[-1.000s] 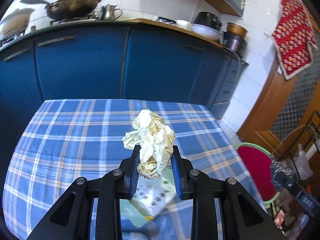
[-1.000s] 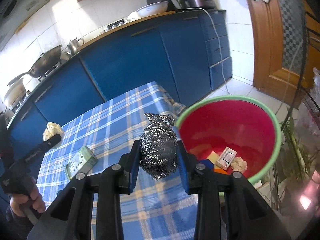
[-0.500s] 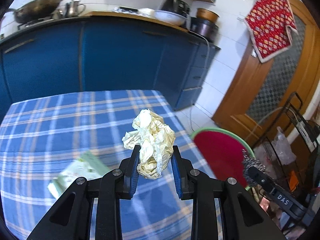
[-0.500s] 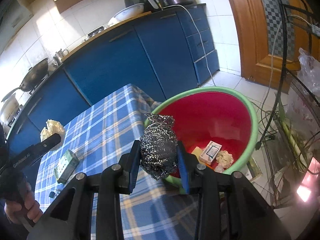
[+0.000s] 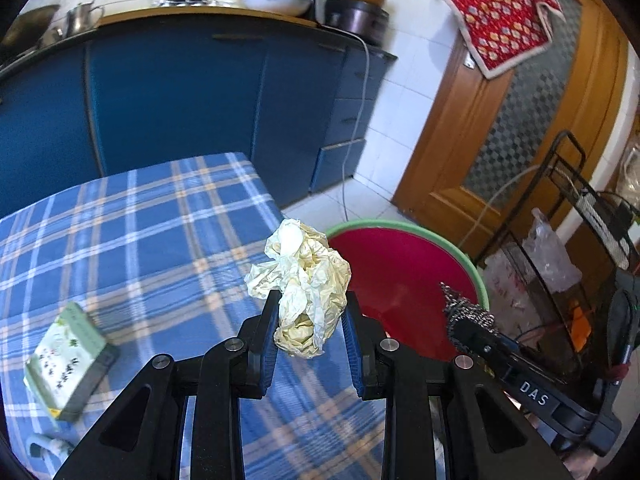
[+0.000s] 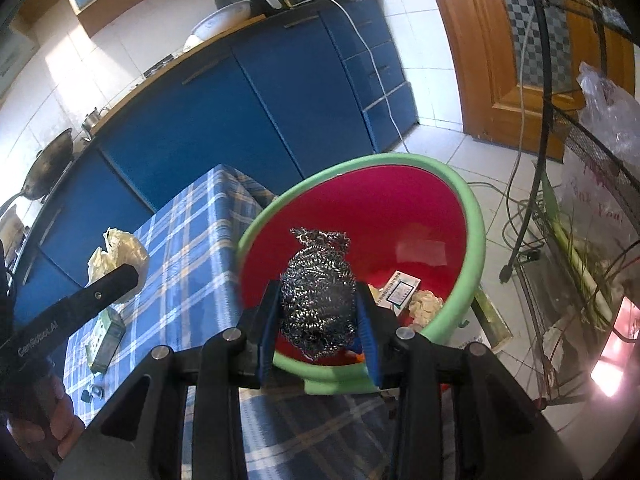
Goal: Collect trash
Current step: 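Carry the paper and steel wool over the red bucket and open both tools, then move both tools back over the table toward the blue hook and green box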
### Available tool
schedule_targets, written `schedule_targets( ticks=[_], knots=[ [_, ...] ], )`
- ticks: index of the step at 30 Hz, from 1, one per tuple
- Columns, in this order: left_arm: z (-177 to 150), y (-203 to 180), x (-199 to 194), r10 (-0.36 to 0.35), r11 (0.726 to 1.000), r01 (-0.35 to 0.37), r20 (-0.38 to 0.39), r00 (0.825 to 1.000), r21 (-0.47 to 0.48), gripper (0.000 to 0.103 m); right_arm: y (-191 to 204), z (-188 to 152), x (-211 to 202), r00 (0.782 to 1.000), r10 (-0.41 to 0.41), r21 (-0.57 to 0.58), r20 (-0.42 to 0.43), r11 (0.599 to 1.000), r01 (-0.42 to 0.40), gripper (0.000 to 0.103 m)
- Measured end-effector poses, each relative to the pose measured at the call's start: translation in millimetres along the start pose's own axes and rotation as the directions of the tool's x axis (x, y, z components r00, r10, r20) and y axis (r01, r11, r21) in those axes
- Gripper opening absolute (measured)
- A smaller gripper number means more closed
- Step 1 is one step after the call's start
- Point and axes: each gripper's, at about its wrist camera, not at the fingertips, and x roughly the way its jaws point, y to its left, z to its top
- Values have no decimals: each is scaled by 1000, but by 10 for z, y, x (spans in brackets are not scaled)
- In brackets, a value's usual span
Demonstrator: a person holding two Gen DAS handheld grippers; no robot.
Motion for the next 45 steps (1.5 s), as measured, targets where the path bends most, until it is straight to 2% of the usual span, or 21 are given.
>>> schedule_targets(
  ticks=[8, 10, 21, 25, 29, 37, 45],
  knots=[
    [5, -176, 169, -9, 999, 10, -27, 1000, 39, 30, -158, 17, 72, 1000, 21, 47, -4, 999, -20, 44],
    [10, -205, 201, -12, 999, 14, -32, 999, 45, 30, -179, 29, 57, 1000, 21, 53, 6, 998, -22, 48],
    [22, -468, 458, -39, 992, 48, -81, 996, 119, 32, -336, 55, -46, 999, 7, 97, 46, 995, -11, 49],
    [38, -535, 511, -32, 988, 45, -88, 996, 149, 53, -405, 44, -55, 999, 2, 113, 49, 994, -8, 49],
    [47, -558, 502, -22, 986, 34, -76, 997, 162, 57, -448, 47, -63, 999, 0, 121, 51, 993, -6, 49],
    [33, -444, 412, -14, 992, 23, -72, 997, 124, 57, -395, 40, -115, 998, 12, 105, 55, 994, -18, 49],
    [-17, -219, 101, 7, 998, -5, -37, 999, 60, 57, -193, 8, -242, 997, 37, 65, 67, 997, -41, 49]
  ],
)
